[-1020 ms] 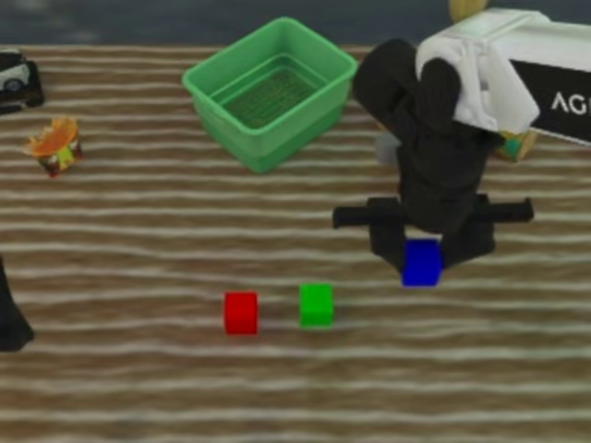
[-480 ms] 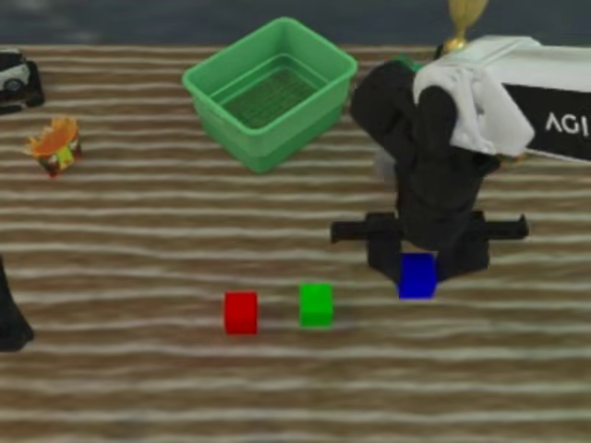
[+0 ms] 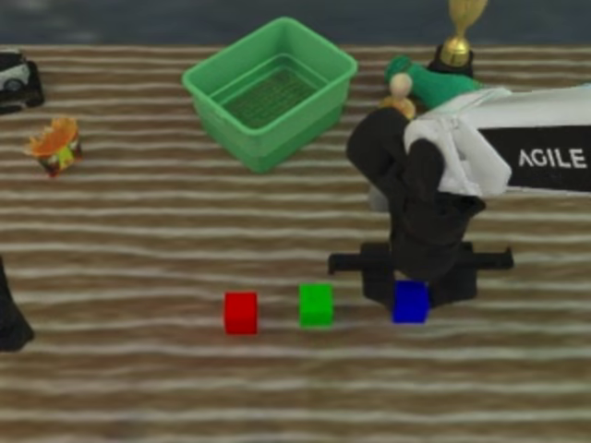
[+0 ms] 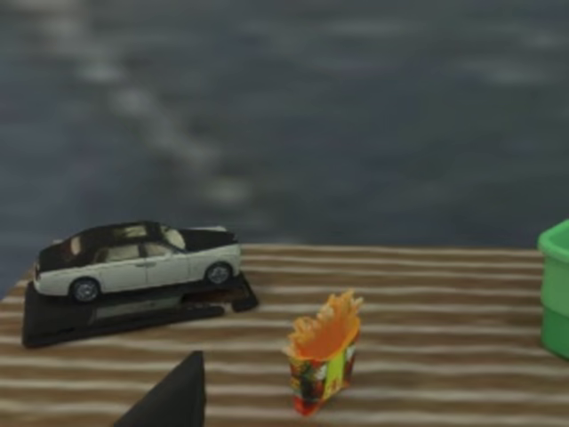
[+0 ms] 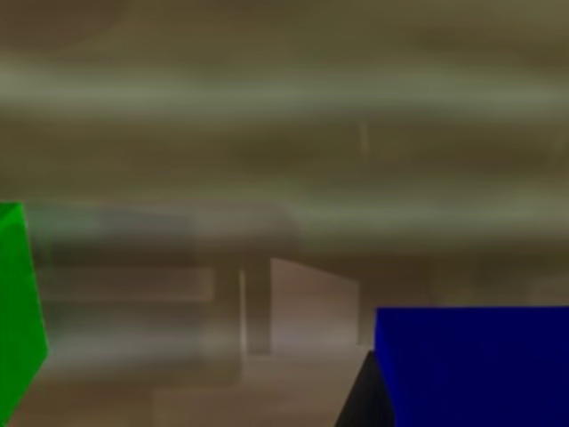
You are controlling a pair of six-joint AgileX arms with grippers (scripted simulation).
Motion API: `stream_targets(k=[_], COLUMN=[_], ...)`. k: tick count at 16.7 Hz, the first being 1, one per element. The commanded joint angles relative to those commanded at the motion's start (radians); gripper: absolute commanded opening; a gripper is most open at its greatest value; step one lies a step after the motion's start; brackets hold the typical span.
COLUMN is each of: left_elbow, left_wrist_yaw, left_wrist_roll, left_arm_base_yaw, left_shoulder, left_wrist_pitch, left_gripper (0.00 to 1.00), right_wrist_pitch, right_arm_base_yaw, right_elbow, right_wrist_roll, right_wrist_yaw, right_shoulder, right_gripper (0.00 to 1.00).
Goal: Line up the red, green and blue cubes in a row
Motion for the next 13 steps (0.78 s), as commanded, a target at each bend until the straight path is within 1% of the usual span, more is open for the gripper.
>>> stream_targets(k=[1,13], left_elbow=[0.000,0.000], left_wrist_yaw=[0.000,0.000], left_wrist_roll=[0.000,0.000], left_arm_base_yaw=[0.000,0.000], left_shoulder=[0.000,0.000], left_wrist_pitch=[0.000,0.000], left_gripper=[1.00,1.00], right_wrist_pitch=[0.000,0.000], right_arm_base_yaw=[0.000,0.000], right_elbow=[0.000,0.000], right_wrist_roll=[0.000,0.000], right_wrist_yaw=[0.000,0.000], right_shoulder=[0.000,0.000], right_gripper=[0.00,0.90])
